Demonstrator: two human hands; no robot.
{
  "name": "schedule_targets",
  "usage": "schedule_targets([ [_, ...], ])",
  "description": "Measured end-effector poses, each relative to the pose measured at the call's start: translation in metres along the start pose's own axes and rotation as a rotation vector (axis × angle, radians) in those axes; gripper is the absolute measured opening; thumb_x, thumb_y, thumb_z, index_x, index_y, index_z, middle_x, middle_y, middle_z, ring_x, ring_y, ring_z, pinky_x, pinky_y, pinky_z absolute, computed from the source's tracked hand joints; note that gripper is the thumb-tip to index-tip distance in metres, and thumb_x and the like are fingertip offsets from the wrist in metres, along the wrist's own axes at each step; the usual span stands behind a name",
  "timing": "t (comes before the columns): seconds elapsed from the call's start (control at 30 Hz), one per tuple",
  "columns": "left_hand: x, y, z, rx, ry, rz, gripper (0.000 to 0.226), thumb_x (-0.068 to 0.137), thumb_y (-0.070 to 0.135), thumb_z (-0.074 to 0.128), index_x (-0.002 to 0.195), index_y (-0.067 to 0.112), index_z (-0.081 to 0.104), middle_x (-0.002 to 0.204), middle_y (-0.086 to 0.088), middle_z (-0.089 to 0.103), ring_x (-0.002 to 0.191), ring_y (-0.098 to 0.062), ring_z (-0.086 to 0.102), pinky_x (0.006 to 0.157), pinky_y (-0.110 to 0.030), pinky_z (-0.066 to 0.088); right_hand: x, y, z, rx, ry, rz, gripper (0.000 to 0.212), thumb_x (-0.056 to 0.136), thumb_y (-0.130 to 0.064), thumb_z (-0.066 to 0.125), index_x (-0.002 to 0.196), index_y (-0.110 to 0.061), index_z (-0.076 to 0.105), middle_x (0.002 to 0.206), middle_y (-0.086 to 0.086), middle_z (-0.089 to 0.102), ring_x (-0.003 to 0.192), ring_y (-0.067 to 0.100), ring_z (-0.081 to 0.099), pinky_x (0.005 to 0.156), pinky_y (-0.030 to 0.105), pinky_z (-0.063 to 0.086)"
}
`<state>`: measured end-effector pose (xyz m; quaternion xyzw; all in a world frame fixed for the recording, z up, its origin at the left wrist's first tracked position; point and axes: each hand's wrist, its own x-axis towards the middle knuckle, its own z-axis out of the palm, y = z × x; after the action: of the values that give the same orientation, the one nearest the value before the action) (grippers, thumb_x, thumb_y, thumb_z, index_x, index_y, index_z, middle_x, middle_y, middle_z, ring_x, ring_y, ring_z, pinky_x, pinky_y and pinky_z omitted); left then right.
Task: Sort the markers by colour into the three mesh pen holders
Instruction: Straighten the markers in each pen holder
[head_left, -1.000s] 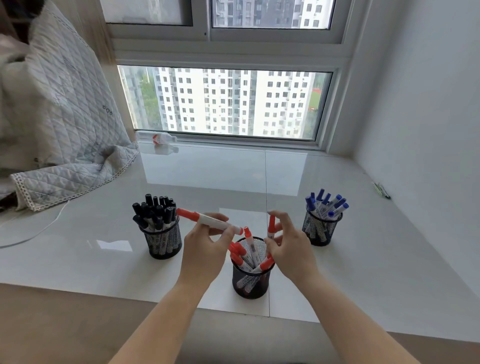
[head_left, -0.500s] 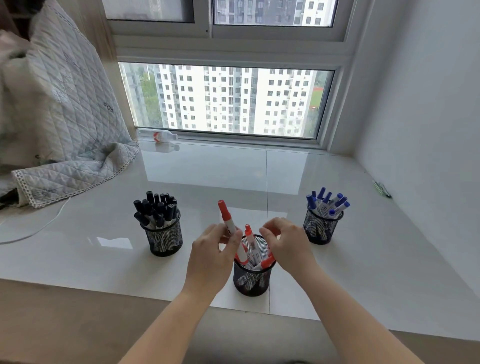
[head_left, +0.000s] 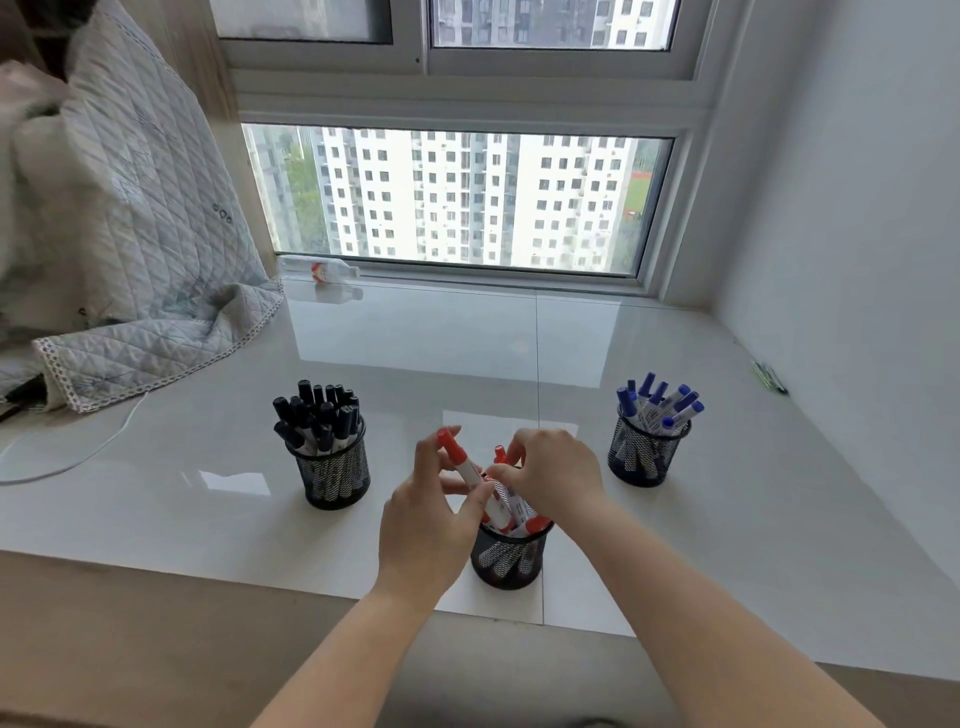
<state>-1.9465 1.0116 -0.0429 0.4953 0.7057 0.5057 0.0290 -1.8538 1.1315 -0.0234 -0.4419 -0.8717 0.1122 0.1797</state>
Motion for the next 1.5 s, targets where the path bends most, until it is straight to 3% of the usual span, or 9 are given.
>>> schedule_targets([
  [0.17,0.001,-0.001,-0.006,0.011,-0.055,0.043,0.087,0.077,0.027,0.073,0.134,0.049,0.011,0.100,0.028,0.055,0.072,0.012,0.062,0.059,-0.019,0.049,-0.002,0.001,0.001,-0.013,-0.008,0.011,0.023,0.083,-0.036,0.052,0.091,-0.018,0.063,0.086,0.002,0.066,0.083,0.021,0.059,0.065,0.028,0.037],
  [0.4,-0.003,-0.003,0.002,0.089,-0.026,0.138,0.045,0.087,0.021,0.062,0.124,0.029,0.037,0.085,0.027,0.050,0.074,0.003,0.057,0.059,-0.021,0.041,-0.005,0.010,-0.004,-0.043,-0.143,0.004,0.019,0.084,-0.032,0.049,0.091,-0.017,0.058,0.091,0.005,0.064,0.082,0.023,0.055,0.064,0.028,0.038],
  [0.57,-0.009,-0.009,0.012,0.124,-0.027,0.197,0.034,0.089,0.020,0.057,0.114,0.034,0.039,0.085,0.008,0.063,0.082,-0.012,0.053,0.062,-0.025,0.045,-0.008,0.011,-0.008,0.016,-0.074,0.017,0.023,0.086,-0.033,0.049,0.096,-0.015,0.059,0.091,0.005,0.065,0.084,0.024,0.058,0.065,0.030,0.040],
  [0.67,-0.015,-0.018,0.020,0.168,-0.095,0.182,0.022,0.091,0.019,0.054,0.111,0.026,0.055,0.091,0.011,0.063,0.089,-0.013,0.049,0.065,-0.027,0.046,-0.010,0.014,-0.008,0.048,-0.120,0.043,0.022,0.087,-0.033,0.049,0.098,-0.017,0.059,0.095,0.005,0.065,0.088,0.025,0.059,0.069,0.031,0.043],
  [0.87,-0.019,-0.026,0.025,0.181,-0.132,0.133,0.021,0.091,0.028,0.051,0.113,0.027,0.052,0.110,0.012,0.050,0.098,-0.008,0.038,0.075,-0.022,0.037,-0.015,0.019,-0.006,0.090,-0.122,0.048,0.025,0.088,-0.035,0.050,0.101,-0.016,0.059,0.094,0.004,0.065,0.084,0.022,0.060,0.072,0.034,0.050],
  [1.07,-0.020,-0.021,0.028,-0.041,-0.256,-0.057,0.051,0.071,0.055,0.067,0.110,0.040,0.037,0.120,0.018,0.023,0.116,-0.004,0.033,0.088,-0.019,0.033,-0.014,0.015,-0.015,0.276,0.099,-0.035,0.019,0.089,-0.036,0.054,0.093,-0.019,0.059,0.074,-0.008,0.054,0.075,0.012,0.050,0.066,0.026,0.036],
  [1.3,-0.021,-0.021,0.034,-0.026,-0.295,-0.121,0.067,0.063,0.049,0.076,0.105,0.044,0.024,0.115,0.013,0.043,0.088,0.006,0.046,0.060,-0.001,0.034,-0.009,0.015,-0.037,0.573,0.239,-0.019,0.014,0.090,-0.032,0.054,0.090,-0.019,0.057,0.063,-0.011,0.054,0.055,0.003,0.050,0.055,0.018,0.039],
  [1.4,-0.021,-0.021,0.036,-0.031,-0.292,-0.113,0.069,0.063,0.048,0.077,0.102,0.049,0.020,0.112,0.012,0.044,0.088,0.011,0.045,0.060,0.002,0.037,-0.010,0.020,-0.047,0.699,0.319,0.031,0.010,0.090,-0.029,0.054,0.086,-0.020,0.055,0.069,-0.002,0.060,0.064,0.015,0.058,0.063,0.029,0.049],
  [1.5,-0.022,-0.023,0.039,-0.062,-0.284,-0.125,0.077,0.062,0.047,0.078,0.112,0.049,0.019,0.120,0.010,0.043,0.093,0.007,0.047,0.065,0.004,0.037,-0.013,0.027,-0.053,0.886,0.429,0.125,0.011,0.090,-0.021,0.054,0.079,-0.023,0.054,0.068,-0.001,0.061,0.057,0.004,0.059,0.060,0.023,0.052],
])
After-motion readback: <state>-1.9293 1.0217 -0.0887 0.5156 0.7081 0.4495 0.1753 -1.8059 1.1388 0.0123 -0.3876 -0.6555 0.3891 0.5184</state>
